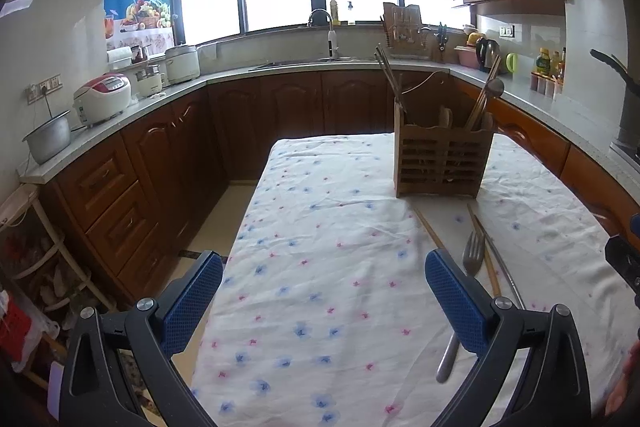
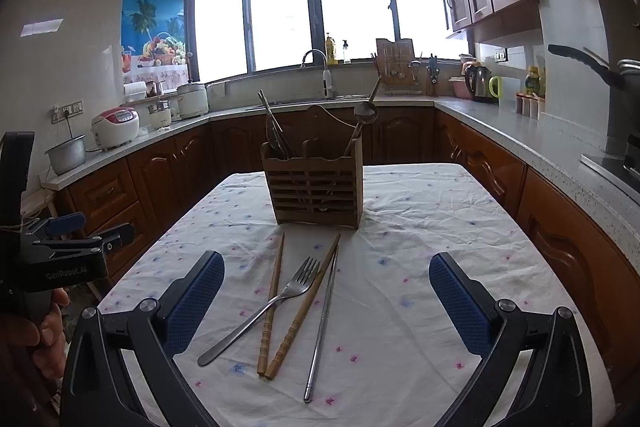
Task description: Organize utensils
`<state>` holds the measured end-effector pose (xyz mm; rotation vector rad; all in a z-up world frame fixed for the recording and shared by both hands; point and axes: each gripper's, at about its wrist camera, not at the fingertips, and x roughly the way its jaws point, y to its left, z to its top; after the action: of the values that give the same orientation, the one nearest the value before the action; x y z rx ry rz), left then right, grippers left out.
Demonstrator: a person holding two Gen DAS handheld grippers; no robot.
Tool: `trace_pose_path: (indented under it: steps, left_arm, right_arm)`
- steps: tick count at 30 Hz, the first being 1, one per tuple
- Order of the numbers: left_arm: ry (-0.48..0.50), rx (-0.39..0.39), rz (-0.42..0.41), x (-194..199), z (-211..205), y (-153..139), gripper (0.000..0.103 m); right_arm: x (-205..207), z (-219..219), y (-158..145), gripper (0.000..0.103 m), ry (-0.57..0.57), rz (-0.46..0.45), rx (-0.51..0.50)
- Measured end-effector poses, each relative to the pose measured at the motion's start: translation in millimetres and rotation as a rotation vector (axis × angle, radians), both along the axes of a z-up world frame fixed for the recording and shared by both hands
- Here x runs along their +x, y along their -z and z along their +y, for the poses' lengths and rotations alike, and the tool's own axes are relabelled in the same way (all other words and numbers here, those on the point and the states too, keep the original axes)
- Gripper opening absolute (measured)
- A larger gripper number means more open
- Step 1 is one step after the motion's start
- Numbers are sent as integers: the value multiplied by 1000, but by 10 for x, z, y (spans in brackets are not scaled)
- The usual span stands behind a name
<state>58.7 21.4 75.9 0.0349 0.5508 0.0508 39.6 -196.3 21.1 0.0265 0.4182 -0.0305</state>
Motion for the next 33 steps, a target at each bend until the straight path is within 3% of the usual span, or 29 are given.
trace_pose_path:
  steps: [7, 19, 33]
  left_arm:
    - [22, -23, -5, 42, 2, 91, 102]
    - [45, -34, -47, -72, -53, 238, 102]
    - [41, -18, -76, -170, -158, 223, 102]
  right_arm:
    - [32, -31, 87, 103, 2, 4, 9]
    - [-40, -38, 113, 103, -22, -84, 13]
    - [-67, -58, 136, 103, -22, -90, 28]
